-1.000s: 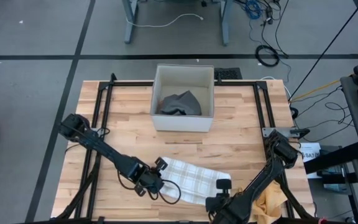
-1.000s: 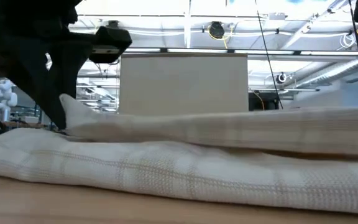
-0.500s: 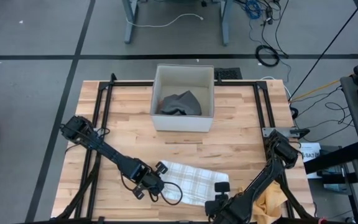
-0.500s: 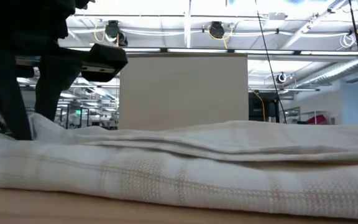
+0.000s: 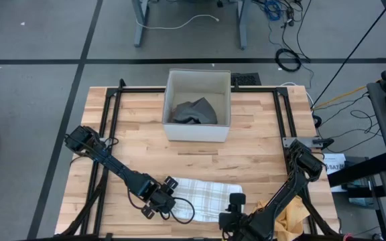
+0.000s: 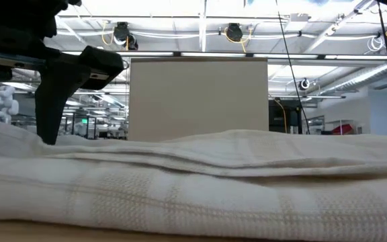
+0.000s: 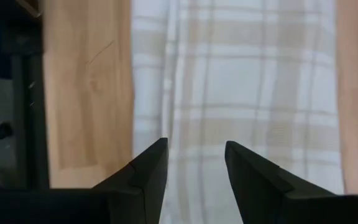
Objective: Fold towel
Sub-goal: Fold the white patterned towel
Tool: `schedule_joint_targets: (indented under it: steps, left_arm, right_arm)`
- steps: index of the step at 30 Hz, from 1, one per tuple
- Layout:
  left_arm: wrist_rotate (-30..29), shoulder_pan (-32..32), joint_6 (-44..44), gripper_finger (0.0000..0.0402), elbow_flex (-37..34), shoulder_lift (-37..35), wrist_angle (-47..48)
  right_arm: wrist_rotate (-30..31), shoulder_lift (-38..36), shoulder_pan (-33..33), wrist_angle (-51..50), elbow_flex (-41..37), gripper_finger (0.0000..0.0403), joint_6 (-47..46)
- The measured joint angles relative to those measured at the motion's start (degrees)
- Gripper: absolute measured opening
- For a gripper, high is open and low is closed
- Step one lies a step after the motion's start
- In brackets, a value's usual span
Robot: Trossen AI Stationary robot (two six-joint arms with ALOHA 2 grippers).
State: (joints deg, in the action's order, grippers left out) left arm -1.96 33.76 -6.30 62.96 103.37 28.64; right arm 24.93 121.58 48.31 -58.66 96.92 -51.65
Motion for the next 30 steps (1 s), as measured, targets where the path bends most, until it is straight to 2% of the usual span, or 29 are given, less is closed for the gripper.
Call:
schedule_joint_targets:
  steps: [7, 12, 19, 30]
  left_arm:
    - [0.0, 1.4, 1.4, 0.0216, 0.0, 0.0, 0.2]
    - [0.0, 2.9, 1.6, 0.0217, 0.0, -0.2, 0.2]
    - [0.0, 4.6, 3.1, 0.0217, 0.0, -1.8, 0.5]
    - [0.8, 6.5, 4.7, 0.0217, 0.0, -6.1, 0.9]
  right_arm:
    - [6.7, 0.0, -0.6, 0.9, 0.0, 0.0139, 1.0]
    - [12.7, 0.3, -1.6, 5.0, 0.0, 0.0139, 4.3]
    - [15.7, 1.9, -4.2, 13.4, -0.1, 0.0139, 9.7]
    - [8.9, 8.5, -9.1, 27.0, -0.1, 0.0139, 20.2]
